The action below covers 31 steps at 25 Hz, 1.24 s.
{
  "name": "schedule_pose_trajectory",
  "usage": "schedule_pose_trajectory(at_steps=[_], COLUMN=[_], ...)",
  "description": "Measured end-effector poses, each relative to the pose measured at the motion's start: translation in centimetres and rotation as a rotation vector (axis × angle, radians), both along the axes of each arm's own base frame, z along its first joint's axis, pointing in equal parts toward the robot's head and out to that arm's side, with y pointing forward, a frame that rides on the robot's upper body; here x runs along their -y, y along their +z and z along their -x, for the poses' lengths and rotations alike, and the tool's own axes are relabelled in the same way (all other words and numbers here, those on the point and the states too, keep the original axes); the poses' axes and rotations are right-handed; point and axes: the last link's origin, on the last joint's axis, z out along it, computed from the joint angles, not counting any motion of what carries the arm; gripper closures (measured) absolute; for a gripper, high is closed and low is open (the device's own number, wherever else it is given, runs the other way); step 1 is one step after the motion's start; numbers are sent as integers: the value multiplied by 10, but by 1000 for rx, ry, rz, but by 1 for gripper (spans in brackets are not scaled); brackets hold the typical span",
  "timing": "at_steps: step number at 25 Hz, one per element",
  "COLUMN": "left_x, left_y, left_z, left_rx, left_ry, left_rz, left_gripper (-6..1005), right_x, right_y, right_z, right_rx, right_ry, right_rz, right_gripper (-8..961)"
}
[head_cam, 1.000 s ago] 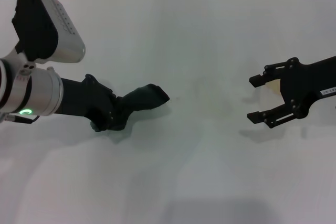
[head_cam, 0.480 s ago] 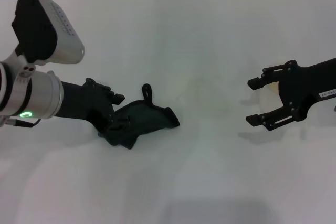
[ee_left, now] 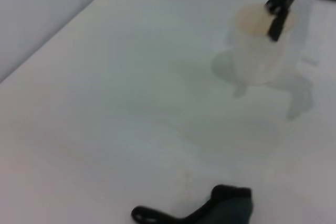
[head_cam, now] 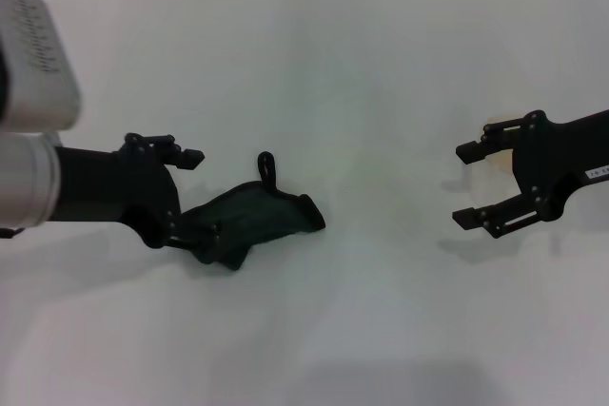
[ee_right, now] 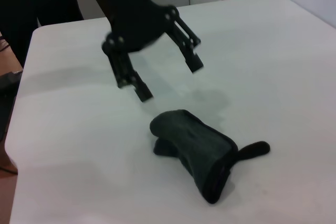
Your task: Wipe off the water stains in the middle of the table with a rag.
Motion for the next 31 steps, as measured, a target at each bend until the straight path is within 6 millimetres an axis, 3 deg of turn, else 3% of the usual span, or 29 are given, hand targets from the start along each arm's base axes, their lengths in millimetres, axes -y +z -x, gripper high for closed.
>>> schedule_pose_trajectory(at_steps=[8, 13, 31], left_x=[14, 24, 25], left_y=[36, 54, 56], left_z=[18, 32, 56], left_rx=[159, 283, 235], left_ry=[-73, -111, -49], left_rz=[35, 75, 168], left_gripper=[106, 106, 106], right_x=[2, 3, 6], right_y=[0, 0, -2], right_z=[-1, 0, 2], right_rx=[-7, -35, -111], right_ry=[6, 15, 27], right_rz=[1, -2, -7], right_gripper=[115, 115, 115])
